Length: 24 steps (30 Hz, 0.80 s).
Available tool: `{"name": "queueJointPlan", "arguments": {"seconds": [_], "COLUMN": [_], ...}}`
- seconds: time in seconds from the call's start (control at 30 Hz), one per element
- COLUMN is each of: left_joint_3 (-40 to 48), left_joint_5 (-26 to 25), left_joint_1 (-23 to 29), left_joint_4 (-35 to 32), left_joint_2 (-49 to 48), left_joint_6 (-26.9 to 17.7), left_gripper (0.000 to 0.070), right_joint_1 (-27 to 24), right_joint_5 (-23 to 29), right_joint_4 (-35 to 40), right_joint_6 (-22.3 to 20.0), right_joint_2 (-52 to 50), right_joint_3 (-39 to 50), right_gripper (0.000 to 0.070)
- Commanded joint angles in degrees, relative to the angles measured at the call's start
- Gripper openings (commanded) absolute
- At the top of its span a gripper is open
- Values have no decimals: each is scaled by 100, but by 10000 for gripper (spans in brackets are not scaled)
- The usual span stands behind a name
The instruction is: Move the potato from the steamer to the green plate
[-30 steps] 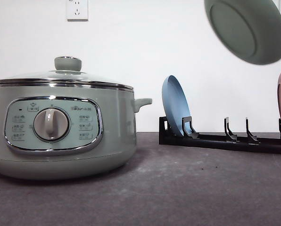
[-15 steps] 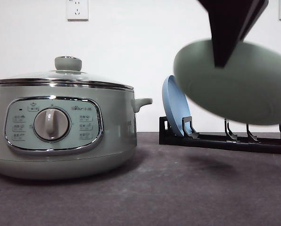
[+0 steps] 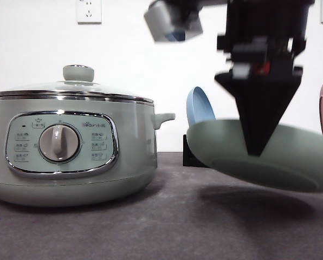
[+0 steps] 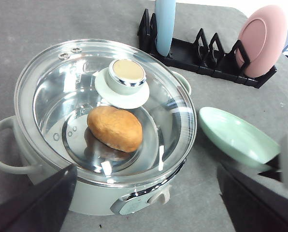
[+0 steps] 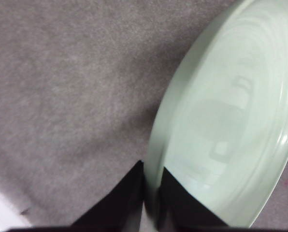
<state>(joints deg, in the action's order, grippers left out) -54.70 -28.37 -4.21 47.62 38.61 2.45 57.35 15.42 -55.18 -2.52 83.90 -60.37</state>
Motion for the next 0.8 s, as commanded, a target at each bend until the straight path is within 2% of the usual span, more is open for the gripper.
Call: {"name": "queueJointPlan", "arguments": {"seconds": [0.0, 0.13, 0.33, 0.37, 0.47, 0.53, 0.6, 0.77], "left_joint_3": [-131, -131, -131, -131, -131, -131, -131, -131], "left_joint_5": [-19, -19, -19, -19, -19, -19, -19, -19], "left_joint_1": [-11, -11, -11, -11, -11, -11, -11, -11], "left_joint_4": [-63, -63, -56, -53, -50, -50, -50, -50], "left_joint_2": [31, 31, 31, 31, 31, 31, 31, 31], "left_joint_6": [-49, -47, -47, -47, -47, -47, -47, -47], "left_gripper": [595, 595, 595, 595, 595, 595, 595, 595], "right_joint_1": [86, 146, 186, 190, 191, 187, 172, 172], "right_joint_5": [70, 21, -579, -644, -643, -641, -641, -640], "right_joint_4": [77, 324, 689, 710, 723, 719, 718, 723], "right_joint_6": [81, 81, 166, 211, 277, 322, 357, 361], "right_joint_2": [196, 432, 714, 739, 749, 749, 749, 726], "right_joint_3": [7, 131, 231, 231, 231, 231, 231, 218], "right_gripper": [3, 3, 16, 43, 238, 332, 352, 353]}}
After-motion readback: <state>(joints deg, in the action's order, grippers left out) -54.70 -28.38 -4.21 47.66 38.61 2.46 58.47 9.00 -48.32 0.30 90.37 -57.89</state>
